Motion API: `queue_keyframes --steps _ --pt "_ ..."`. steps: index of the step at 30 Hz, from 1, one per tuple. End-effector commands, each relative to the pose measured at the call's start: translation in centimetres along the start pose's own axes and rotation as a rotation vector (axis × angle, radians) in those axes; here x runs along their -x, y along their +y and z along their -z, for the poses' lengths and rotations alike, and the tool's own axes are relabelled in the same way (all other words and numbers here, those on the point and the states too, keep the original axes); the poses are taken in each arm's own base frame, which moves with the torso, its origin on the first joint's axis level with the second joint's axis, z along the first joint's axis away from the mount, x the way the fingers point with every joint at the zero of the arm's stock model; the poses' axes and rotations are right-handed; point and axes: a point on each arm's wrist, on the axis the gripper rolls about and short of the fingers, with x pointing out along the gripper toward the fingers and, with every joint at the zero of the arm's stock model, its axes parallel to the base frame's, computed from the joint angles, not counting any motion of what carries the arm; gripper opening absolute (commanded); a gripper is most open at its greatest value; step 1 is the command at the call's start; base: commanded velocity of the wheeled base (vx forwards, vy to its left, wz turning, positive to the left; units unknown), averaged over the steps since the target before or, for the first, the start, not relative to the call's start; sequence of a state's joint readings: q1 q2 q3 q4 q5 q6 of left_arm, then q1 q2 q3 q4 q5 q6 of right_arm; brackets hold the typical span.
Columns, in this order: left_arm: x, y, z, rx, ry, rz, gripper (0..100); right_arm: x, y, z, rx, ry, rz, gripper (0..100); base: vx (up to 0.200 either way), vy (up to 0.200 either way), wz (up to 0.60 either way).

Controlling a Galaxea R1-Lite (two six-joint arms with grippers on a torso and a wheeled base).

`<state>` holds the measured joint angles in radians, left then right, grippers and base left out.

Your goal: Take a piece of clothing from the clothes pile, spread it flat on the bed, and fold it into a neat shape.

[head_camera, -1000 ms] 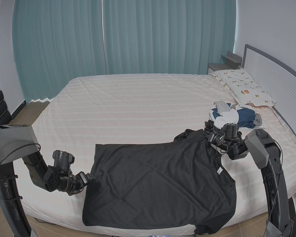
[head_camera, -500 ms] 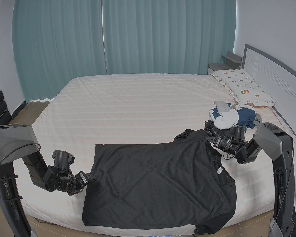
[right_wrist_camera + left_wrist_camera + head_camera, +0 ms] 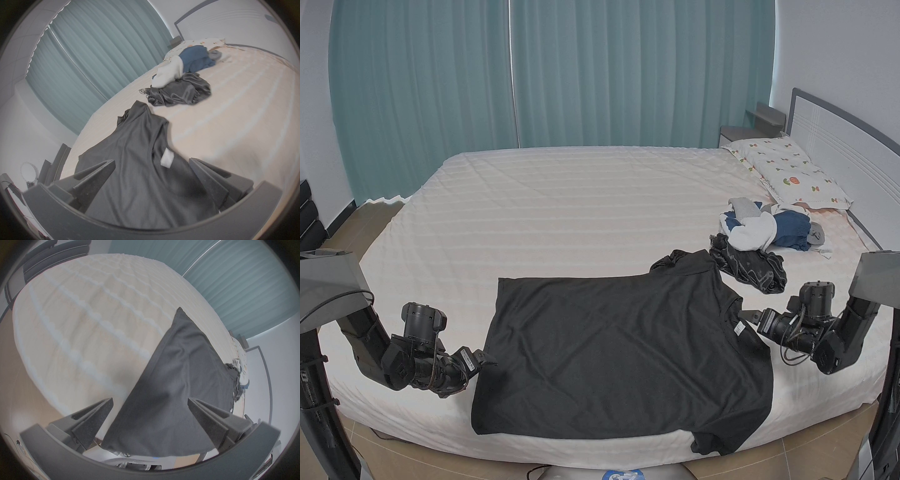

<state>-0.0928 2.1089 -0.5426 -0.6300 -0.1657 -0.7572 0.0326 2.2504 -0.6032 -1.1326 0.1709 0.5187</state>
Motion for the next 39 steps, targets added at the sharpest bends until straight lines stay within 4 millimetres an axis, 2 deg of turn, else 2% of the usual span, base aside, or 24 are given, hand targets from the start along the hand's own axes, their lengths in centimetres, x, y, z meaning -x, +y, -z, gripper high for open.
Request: queue_keyframes --steps 1,5,11,17,25,37,39 --pt "2.1 0.5 1.7 -0.094 0.086 0.067 100 9.5 0.6 4.0 -0.107 0.011 -0.043 100 -0.200 0.000 0.00" --pt "2.3 1.9 3.2 -0.245 0.151 0.049 100 10.5 0.5 6.0 -0.169 0.083 -0.061 100 -0.150 0.000 0.00" --pt "1.7 2.5 3.8 -0.358 0.199 0.053 100 10.7 0.3 6.4 -0.186 0.116 -0.055 100 0.000 0.000 0.00" --pt "1.2 1.6 3.6 -0.374 0.191 0.068 100 10.7 0.3 6.4 -0.198 0.115 -0.051 100 0.000 0.000 0.00" --pt "-1.0 0.2 2.3 -0.403 0.128 0.032 100 10.7 0.2 6.4 -0.200 0.116 -0.049 100 0.000 0.000 0.00" --pt "-2.0 0.1 2.6 -0.467 0.137 0.020 100 10.7 0.4 6.5 -0.196 0.118 -0.056 100 0.000 0.000 0.00" --pt "-2.7 0.0 2.6 -0.481 0.118 -0.016 100 10.7 0.4 6.5 -0.195 0.117 -0.057 100 0.000 0.000 0.00"
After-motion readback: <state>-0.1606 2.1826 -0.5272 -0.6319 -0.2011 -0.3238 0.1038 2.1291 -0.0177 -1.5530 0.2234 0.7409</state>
